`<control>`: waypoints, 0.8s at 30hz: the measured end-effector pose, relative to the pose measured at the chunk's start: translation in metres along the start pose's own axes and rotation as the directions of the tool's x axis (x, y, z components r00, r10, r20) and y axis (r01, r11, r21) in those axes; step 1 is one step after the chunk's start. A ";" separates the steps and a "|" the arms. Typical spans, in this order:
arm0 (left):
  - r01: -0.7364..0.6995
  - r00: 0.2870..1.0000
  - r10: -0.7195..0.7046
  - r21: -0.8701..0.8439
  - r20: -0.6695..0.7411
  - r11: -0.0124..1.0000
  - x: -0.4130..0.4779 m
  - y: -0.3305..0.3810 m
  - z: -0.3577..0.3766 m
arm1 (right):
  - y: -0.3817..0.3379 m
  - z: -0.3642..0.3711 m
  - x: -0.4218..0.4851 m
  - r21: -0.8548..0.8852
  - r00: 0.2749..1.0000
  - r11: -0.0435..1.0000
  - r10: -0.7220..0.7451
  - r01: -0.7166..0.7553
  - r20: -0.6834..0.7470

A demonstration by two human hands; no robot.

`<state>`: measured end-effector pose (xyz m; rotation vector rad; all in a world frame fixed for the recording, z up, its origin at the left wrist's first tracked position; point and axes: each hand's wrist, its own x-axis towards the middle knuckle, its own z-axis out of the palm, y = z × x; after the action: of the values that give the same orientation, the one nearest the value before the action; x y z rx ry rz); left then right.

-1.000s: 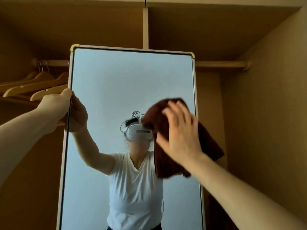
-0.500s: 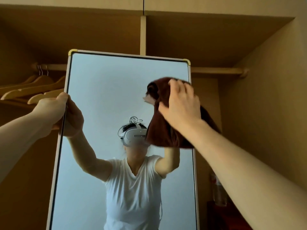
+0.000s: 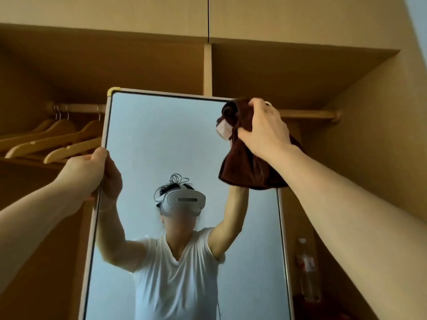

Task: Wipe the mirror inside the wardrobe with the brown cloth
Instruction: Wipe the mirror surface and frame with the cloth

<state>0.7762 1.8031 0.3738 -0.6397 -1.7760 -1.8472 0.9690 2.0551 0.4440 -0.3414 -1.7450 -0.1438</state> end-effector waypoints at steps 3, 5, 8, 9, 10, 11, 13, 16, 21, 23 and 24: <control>0.017 1.000 -0.017 -0.067 0.004 0.998 -0.005 0.009 0.003 | -0.036 0.019 0.007 0.064 0.976 0.978 0.203 -0.199 -0.072; 0.087 0.996 -0.088 -0.083 -0.006 0.993 -0.004 0.009 0.003 | -0.062 0.037 -0.013 0.026 0.985 0.988 0.155 -0.153 -0.072; 0.135 0.991 -0.134 -0.068 0.010 0.989 -0.002 0.006 0.004 | -0.099 0.069 -0.076 -0.012 0.982 0.983 -0.184 0.183 -0.034; 0.125 0.992 -0.125 -0.063 0.006 0.990 -0.004 0.009 0.003 | -0.105 0.078 -0.098 -0.016 0.953 0.954 -0.298 0.298 -0.054; 0.134 0.991 -0.134 -0.062 0.006 0.989 -0.004 0.010 0.004 | -0.106 0.086 -0.121 -0.001 0.911 0.913 -0.408 0.408 -0.056; 0.139 0.990 -0.139 -0.063 0.013 0.988 -0.004 0.009 0.004 | -0.101 0.092 -0.141 0.021 0.850 0.850 -0.526 0.527 -0.045; 0.127 0.992 -0.127 -0.077 0.007 0.989 -0.001 0.006 0.004 | -0.077 0.097 -0.166 0.052 0.664 0.664 -0.747 0.746 0.016; 0.110 0.994 -0.111 -0.066 -0.022 0.992 0.000 0.003 0.007 | -0.038 0.086 -0.150 0.046 0.511 0.518 -0.853 0.854 0.101; 0.097 0.994 -0.098 -0.035 -0.045 0.995 0.000 0.003 0.008 | -0.026 0.053 -0.062 -0.056 0.898 0.899 -0.438 0.435 -0.047; 0.102 0.993 -0.104 -0.030 -0.054 0.994 0.001 0.003 0.009 | -0.039 0.050 -0.049 -0.032 0.970 0.973 -0.231 0.229 -0.073; 0.112 0.992 -0.114 -0.040 -0.052 0.993 0.001 0.005 0.009 | -0.048 0.052 -0.052 -0.017 0.981 0.984 -0.177 0.176 -0.077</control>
<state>0.7789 1.8120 0.3783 -0.5068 -1.7798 -1.9580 0.9141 2.0164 0.3868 -0.1850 -1.6961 -0.2904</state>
